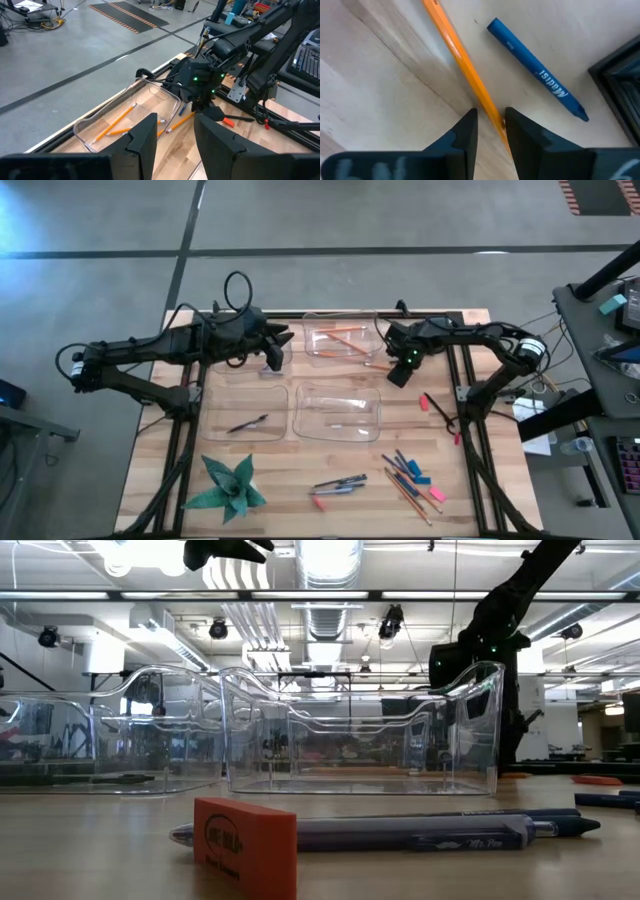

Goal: Sort crayons/erasers/pens/pencils in bins
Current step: Put the orange pencil into the top right transparent bin

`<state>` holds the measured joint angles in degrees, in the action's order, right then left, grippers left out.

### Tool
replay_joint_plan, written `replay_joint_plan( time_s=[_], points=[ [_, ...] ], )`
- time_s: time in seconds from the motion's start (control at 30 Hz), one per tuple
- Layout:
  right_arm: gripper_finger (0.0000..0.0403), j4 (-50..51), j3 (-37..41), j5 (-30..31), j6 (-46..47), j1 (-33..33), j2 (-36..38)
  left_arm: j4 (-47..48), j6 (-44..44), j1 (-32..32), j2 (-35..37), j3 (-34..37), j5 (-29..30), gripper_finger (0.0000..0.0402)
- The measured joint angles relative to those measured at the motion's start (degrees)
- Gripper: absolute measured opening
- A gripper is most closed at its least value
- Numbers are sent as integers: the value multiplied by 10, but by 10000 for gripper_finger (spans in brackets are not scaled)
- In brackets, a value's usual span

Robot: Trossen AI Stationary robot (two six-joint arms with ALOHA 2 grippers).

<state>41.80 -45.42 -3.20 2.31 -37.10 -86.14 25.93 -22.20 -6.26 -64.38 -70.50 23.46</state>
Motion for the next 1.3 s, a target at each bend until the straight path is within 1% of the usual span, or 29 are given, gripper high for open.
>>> replay_joint_plan(
  time_s=[0.13, 0.27, 0.37, 0.7, 0.8, 0.9, 1.0, 1.13, 1.3],
  points=[
    [69, 6, 4, 0, 33, 0, 0, 0, 0, 0, 0, 0, 0, 116],
    [40, 31, 5, -27, 44, 5, -1, 0, 0, 0, 0, 0, 0, 116],
    [18, 54, 7, -35, 48, 16, -1, 0, 0, 0, 0, 0, 0, 116],
    [14, 168, 10, -50, 72, 71, -2, 1, 1, 0, 0, 0, -3, 116],
    [15, 176, 11, -59, 85, 84, -2, 3, 1, 0, 0, 0, -3, 116],
    [22, 159, 10, -58, 104, 90, 8, 4, 1, 0, 0, 0, -3, 116],
    [38, 156, 8, -54, 109, 90, 27, 5, 1, 0, 0, 0, -3, 116],
    [69, 148, 7, -52, 114, 90, 50, 5, 5, 0, 0, 0, -3, 116],
    [111, 127, 7, -49, 114, 90, 52, 5, 6, 0, 0, 0, -3, 116]
  ],
)
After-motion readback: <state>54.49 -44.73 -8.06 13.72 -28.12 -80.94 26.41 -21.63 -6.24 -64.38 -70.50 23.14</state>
